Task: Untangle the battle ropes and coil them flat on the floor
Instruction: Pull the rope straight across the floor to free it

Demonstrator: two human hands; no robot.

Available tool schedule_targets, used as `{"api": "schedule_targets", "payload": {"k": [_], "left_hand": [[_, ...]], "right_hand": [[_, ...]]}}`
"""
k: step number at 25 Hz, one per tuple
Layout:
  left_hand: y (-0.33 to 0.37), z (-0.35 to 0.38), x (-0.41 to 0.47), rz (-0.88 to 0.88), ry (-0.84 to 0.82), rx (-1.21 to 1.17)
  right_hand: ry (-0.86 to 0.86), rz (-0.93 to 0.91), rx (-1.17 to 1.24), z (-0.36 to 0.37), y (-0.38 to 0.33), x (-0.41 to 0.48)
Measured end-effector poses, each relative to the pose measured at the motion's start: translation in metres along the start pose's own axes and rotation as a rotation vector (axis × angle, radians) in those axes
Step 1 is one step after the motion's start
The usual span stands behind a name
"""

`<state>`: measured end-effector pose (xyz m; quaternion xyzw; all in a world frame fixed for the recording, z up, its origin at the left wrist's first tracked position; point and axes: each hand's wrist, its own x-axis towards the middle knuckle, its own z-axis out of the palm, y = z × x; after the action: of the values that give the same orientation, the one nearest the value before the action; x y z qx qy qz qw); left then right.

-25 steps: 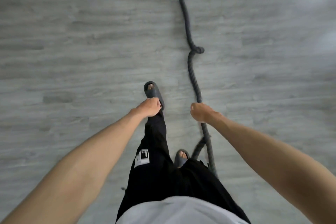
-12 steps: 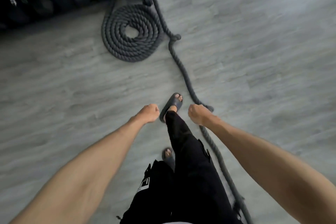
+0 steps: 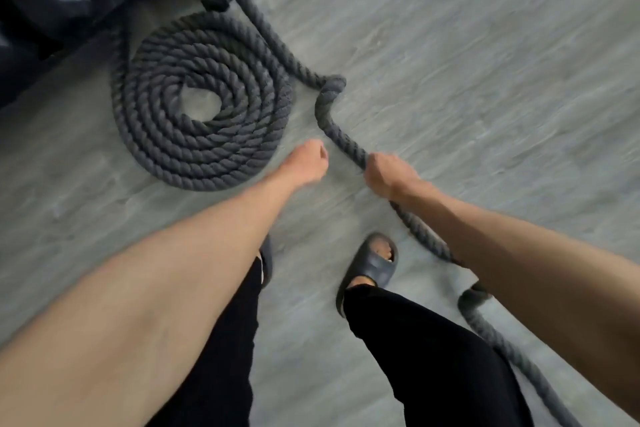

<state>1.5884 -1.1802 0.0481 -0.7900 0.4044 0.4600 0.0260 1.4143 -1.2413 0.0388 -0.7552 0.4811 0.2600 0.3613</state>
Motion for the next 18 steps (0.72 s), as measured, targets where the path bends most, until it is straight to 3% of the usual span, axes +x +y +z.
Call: {"api": "schedule_targets", "payload": {"k": [4, 6, 8, 11, 13, 16, 18], "left_hand": [[-0.016, 0.047, 0.145, 0.411, 0.050, 0.339], [-0.022, 0.081, 0.190, 0.656, 0.042, 0.722], [-0.038, 0.108, 0.224, 0.708, 0.060, 1.061], [-0.059, 0.128, 0.254, 0.733, 0.233, 1.161], [-0.060, 0.131, 0.256, 0.753, 0.282, 1.155], [-0.060, 0.121, 0.244, 0.713, 0.118, 1.191], [-0.064, 0.112, 0.227, 0.893, 0.126, 1.173]], "right_hand": [[0.083, 0.131, -0.042, 0.077, 0.041, 0.119], [0.089, 0.241, -0.119, 0.127, 0.067, 0.147], [0.163, 0.316, -0.142, 0.172, 0.085, 0.162], [0.338, 0.432, -0.084, 0.206, 0.104, 0.174], [0.354, 0.453, 0.022, 0.218, 0.114, 0.166], [0.177, 0.277, 0.364, 0.230, 0.117, 0.127], [-0.120, 0.297, 0.859, 0.208, 0.126, 0.099]]}}
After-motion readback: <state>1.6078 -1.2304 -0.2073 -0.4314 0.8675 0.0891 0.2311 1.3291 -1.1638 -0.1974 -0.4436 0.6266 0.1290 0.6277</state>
